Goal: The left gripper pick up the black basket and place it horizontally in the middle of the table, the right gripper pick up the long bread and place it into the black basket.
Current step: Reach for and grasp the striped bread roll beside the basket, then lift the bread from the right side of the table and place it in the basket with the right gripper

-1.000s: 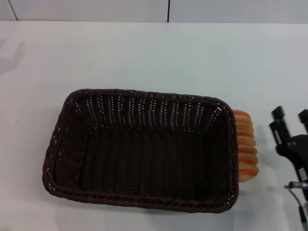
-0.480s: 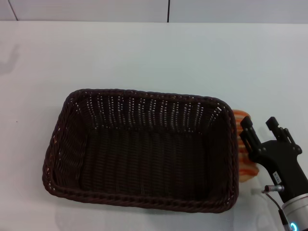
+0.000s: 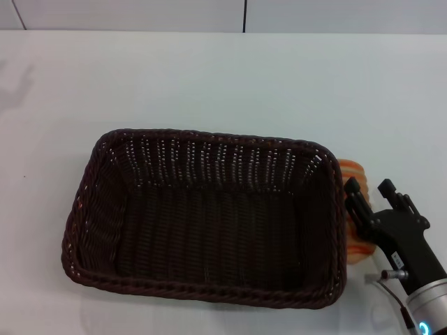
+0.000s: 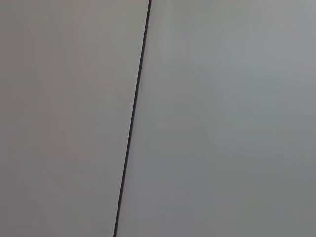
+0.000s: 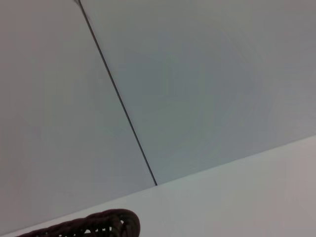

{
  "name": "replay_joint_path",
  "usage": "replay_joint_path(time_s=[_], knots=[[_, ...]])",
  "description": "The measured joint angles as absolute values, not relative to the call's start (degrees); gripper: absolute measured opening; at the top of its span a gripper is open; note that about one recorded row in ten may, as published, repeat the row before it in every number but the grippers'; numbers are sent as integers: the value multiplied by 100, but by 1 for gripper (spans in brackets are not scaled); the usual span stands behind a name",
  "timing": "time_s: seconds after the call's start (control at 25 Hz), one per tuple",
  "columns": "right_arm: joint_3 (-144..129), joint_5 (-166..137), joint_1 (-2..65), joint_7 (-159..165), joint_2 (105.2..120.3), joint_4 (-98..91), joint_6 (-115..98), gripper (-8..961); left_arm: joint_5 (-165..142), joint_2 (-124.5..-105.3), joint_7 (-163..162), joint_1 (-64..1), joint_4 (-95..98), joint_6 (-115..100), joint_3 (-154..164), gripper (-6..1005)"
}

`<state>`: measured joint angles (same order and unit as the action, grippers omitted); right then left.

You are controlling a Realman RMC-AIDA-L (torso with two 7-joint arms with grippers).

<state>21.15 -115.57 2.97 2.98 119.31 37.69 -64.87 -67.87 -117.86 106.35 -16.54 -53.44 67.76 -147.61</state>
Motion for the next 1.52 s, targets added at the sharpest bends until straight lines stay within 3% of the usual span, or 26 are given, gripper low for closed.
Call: replay_joint_path(time_s=[1.52], knots=[[1982, -11543, 545, 513, 11937, 3683, -6104, 538, -6605, -11777, 10591, -1590, -5353, 7402, -15038, 573]])
